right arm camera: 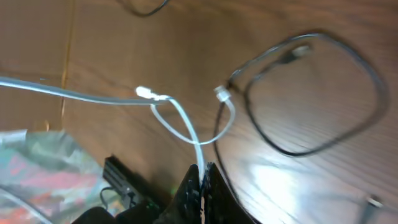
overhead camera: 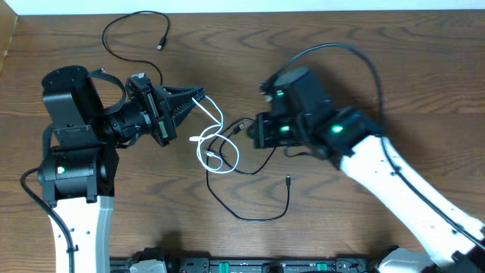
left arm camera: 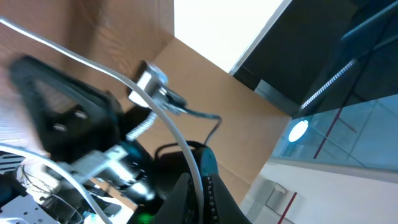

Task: Untangle cables

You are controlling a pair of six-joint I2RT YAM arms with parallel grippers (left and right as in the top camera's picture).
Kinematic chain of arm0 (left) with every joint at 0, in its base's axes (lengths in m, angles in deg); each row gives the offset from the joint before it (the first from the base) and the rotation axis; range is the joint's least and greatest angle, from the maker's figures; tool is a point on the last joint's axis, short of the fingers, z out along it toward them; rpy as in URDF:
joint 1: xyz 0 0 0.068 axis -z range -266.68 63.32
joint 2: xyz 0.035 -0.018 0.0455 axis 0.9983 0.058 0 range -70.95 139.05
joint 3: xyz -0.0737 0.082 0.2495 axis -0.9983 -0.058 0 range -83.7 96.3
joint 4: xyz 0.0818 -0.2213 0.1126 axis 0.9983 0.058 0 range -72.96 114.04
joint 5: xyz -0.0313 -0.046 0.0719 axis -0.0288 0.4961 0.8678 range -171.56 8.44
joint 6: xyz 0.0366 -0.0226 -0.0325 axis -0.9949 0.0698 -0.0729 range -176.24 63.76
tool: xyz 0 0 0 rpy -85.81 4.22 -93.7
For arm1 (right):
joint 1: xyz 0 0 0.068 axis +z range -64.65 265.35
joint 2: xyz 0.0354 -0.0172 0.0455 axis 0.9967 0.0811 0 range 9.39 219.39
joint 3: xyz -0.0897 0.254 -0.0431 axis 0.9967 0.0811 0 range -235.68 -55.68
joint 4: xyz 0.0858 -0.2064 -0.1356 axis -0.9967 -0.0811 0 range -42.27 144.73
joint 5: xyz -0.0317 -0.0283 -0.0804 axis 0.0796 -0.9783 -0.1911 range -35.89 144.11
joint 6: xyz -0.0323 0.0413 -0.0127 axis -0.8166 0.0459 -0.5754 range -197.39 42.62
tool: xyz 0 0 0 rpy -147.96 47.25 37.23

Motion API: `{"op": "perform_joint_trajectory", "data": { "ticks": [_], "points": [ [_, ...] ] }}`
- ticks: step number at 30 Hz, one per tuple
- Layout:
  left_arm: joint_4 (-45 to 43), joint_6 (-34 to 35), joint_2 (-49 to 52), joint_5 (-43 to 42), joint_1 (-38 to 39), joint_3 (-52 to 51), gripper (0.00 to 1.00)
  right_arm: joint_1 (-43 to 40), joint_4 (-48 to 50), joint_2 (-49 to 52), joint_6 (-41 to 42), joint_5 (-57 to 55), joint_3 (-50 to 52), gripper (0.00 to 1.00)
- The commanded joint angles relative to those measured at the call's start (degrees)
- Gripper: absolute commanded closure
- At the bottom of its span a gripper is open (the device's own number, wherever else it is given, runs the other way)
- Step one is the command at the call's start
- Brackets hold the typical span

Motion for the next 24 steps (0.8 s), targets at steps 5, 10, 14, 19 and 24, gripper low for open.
{"op": "perform_joint_trajectory", "data": {
  "ticks": [5, 10, 14, 19, 24],
  "points": [
    [-0.11, -1.25, -0.57, -2.16, -0.24, 1.16, 0.93, 5.22, 2.05, 8.92, 2.93, 0.35, -0.09, 0.98],
    [-0.11, -1.25, -0.59, -2.23, -0.24, 1.16, 0.93, 5.57, 1.66, 15.52, 2.91, 0.35, -0.09, 0.99],
    [-0.11, -1.88, -0.59, -2.60, -0.24, 1.16, 0.92, 4.59, -0.48, 19.85, 2.93, -0.31, -0.09, 0.99],
    [-0.11, -1.88, -0.57, -2.58, -0.28, 1.16, 0.93, 2.67, -8.68, 22.18, 6.32, -11.98, -0.09, 0.99],
    [-0.11, -1.90, -0.57, -2.34, -0.28, 1.16, 0.92, 0.28, -13.75, 21.73, 6.56, -15.85, -0.09, 0.99]
  ]
}}
